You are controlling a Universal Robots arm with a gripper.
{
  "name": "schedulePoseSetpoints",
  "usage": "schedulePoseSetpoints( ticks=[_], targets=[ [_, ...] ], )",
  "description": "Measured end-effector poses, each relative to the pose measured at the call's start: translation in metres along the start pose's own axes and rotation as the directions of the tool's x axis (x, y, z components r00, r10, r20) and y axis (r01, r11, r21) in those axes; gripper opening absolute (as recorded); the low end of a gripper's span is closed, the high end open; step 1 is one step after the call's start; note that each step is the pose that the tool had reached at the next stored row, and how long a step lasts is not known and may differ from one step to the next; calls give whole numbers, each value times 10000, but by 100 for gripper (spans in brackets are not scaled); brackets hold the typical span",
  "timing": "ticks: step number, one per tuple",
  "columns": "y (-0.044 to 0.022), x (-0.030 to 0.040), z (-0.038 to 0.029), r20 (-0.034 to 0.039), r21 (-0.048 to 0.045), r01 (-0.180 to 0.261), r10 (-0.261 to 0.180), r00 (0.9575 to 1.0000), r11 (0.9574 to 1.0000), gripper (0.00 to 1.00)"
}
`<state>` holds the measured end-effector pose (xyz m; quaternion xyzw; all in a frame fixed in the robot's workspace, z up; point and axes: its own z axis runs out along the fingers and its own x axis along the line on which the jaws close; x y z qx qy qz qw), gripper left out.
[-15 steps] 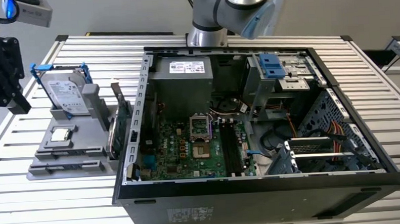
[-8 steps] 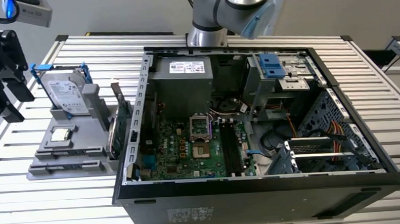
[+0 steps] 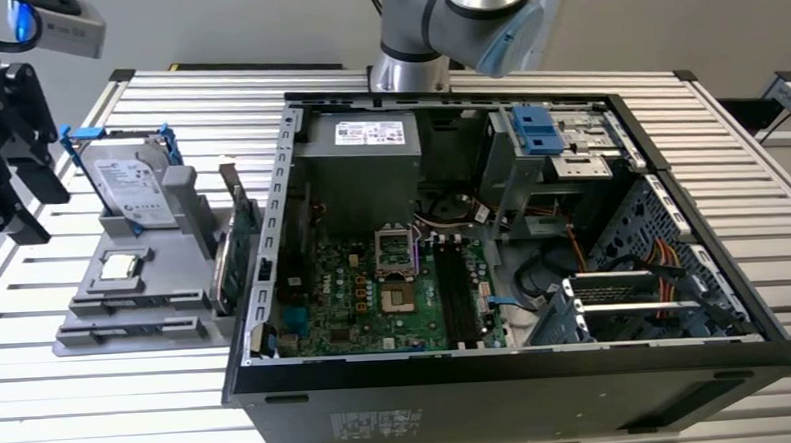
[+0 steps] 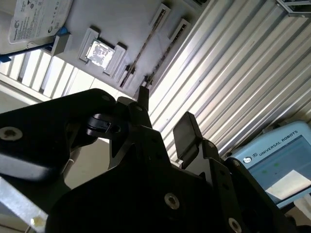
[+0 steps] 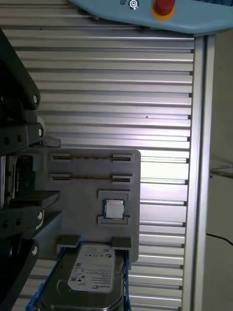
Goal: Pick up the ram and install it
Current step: 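Pick up the ram and move it above insertion slot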
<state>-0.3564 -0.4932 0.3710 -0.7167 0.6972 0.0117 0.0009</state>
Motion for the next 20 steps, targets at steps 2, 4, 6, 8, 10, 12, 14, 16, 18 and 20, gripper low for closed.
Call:
schedulePoseSetpoints(
  ticks=[2,4,6,8,10,12,14,16,18,20],
  targets=[
    [0,0,19,0,0,0,0,10000,10000,100],
    [-1,1,35,0,0,0,0,10000,10000,100],
    [-1,1,48,-1,-1,0,0,10000,10000,100],
    [-1,1,63,0,0,0,0,10000,10000,100],
    [-1,1,77,0,-1,0,0,10000,10000,100],
    [-1,2,93,0,0,0,0,10000,10000,100],
    [-1,2,108,-1,-1,0,0,10000,10000,100],
    [-2,2,126,0,1,0,0,10000,10000,100],
    [-2,3,141,0,0,0,0,10000,10000,100],
    [-2,3,158,0,0,0,0,10000,10000,100]
  ],
)
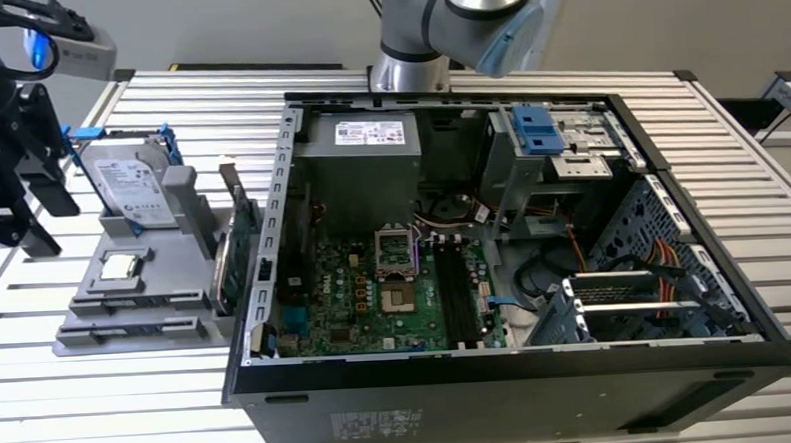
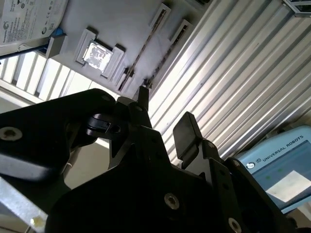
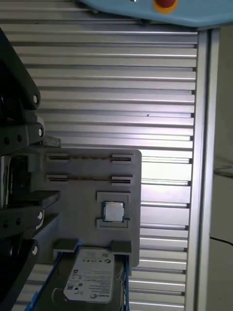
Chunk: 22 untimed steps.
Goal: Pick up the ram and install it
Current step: 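Pick up the ram and move it above insertion slot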
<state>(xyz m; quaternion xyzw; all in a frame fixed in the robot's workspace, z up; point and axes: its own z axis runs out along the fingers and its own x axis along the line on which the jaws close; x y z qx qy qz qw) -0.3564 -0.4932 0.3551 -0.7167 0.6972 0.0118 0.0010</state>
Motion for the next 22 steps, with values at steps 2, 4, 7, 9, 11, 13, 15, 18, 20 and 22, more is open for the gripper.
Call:
schedulePoseSetpoints(
  ticks=[2,4,7,9,11,13,15,18,20,22],
  targets=[
    [0,0,17,0,1,0,0,10000,10000,100],
    [0,1,36,-1,0,0,0,10000,10000,100],
    [-1,1,66,-1,-1,0,0,10000,10000,100],
    [-1,2,86,-1,-2,0,0,10000,10000,100],
    [-2,2,106,-1,-1,0,0,10000,10000,100],
    [-2,2,125,0,-1,0,0,10000,10000,100],
    [-2,3,146,0,0,0,0,10000,10000,100],
    [-3,3,174,0,-1,0,0,10000,10000,100],
    [-3,4,193,0,-1,0,0,10000,10000,100],
    [-3,4,211,-1,-1,0,0,10000,10000,100]
  ],
)
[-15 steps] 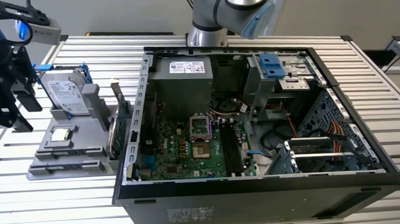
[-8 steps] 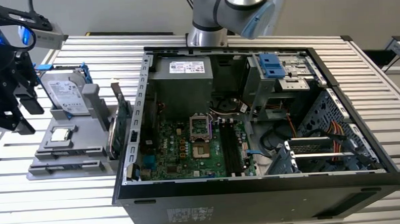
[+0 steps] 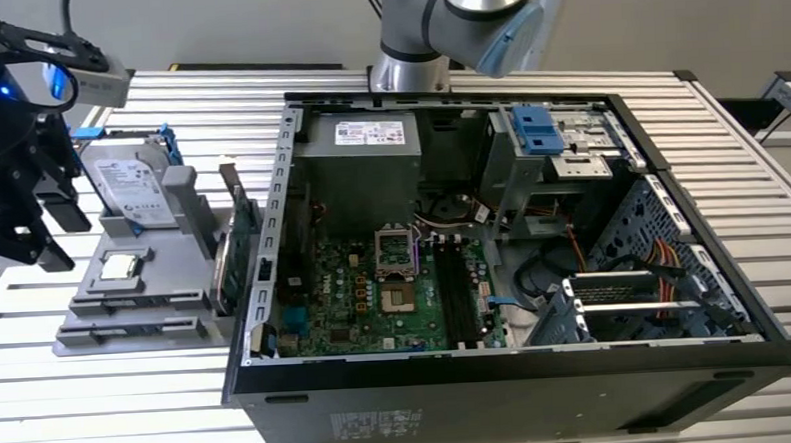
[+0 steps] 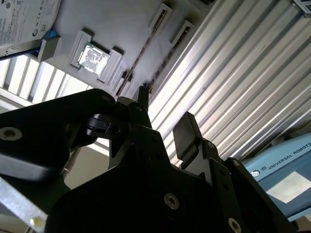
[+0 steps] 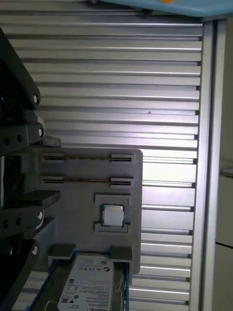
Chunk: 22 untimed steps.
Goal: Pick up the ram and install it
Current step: 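Pick up the ram and move it above insertion slot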
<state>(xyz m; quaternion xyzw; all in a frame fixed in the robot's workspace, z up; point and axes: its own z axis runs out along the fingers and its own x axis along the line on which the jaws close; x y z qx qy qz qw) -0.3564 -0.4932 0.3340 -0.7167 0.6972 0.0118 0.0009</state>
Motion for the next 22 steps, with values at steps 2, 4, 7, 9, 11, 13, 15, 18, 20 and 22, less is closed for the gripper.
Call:
schedulePoseSetpoints(
  ticks=[2,4,7,9,11,13,15,18,20,22],
  targets=[
    [0,0,19,0,0,-1,1,10000,10000,100],
    [0,0,38,1,1,-1,1,10000,10000,100],
    [-1,1,68,0,1,-1,1,10000,10000,100],
    [-1,2,87,0,0,0,0,10000,10000,100],
    [-1,2,105,0,0,0,0,10000,10000,100],
    [-2,2,123,0,0,-1,1,10000,10000,100],
    [-2,3,144,-1,-1,0,0,10000,10000,100],
    [-2,3,175,0,0,0,0,10000,10000,100],
    [-3,4,197,1,1,0,0,10000,10000,100],
    [-3,4,216,0,0,0,0,10000,10000,100]
  ],
)
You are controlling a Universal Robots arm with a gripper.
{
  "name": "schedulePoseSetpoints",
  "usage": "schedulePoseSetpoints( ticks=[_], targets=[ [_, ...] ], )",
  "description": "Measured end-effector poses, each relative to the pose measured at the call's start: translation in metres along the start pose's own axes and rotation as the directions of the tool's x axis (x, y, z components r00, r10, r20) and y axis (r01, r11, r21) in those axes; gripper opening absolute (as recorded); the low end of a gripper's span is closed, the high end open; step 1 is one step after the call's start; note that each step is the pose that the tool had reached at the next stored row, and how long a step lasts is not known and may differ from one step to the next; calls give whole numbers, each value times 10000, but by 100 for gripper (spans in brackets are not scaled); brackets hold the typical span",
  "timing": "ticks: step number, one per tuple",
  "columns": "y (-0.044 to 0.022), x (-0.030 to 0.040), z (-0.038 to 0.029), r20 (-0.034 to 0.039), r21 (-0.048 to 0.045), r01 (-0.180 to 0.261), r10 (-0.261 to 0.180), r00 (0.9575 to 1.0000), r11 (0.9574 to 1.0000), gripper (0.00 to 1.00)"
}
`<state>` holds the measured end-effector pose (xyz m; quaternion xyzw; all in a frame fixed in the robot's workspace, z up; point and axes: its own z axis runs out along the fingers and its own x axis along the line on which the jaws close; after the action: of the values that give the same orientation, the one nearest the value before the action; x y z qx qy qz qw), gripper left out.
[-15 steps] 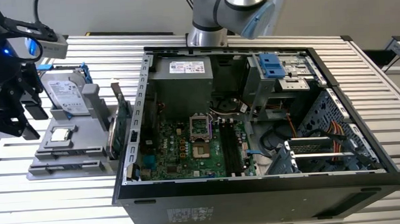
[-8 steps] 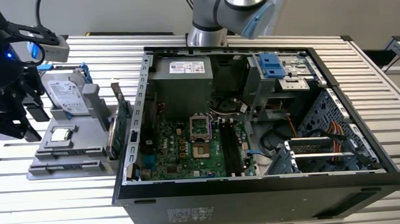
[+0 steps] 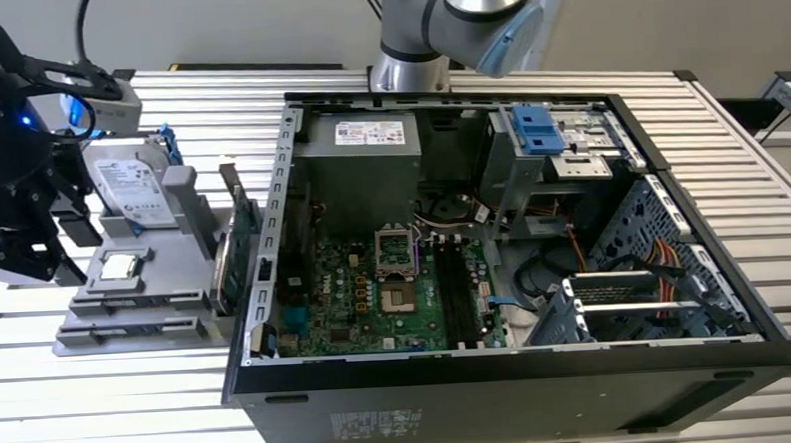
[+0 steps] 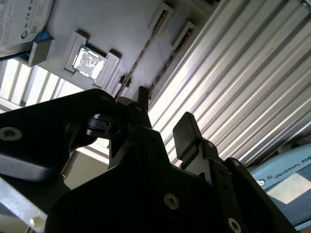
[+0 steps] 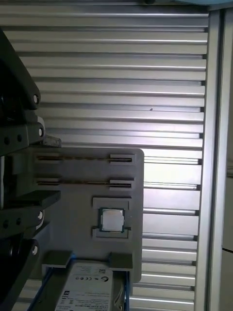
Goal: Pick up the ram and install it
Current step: 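Pick up the ram and move it above insertion slot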
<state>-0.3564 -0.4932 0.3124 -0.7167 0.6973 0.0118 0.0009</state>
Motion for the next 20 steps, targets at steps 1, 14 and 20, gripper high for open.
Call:
schedulePoseSetpoints(
  ticks=[1,14,20],
  targets=[
    [0,0,10,1,1,0,0,10000,10000,100],
    [-2,3,136,0,0,1,-1,10000,10000,100],
    [-3,4,199,1,0,1,-1,10000,10000,100]
  ],
)
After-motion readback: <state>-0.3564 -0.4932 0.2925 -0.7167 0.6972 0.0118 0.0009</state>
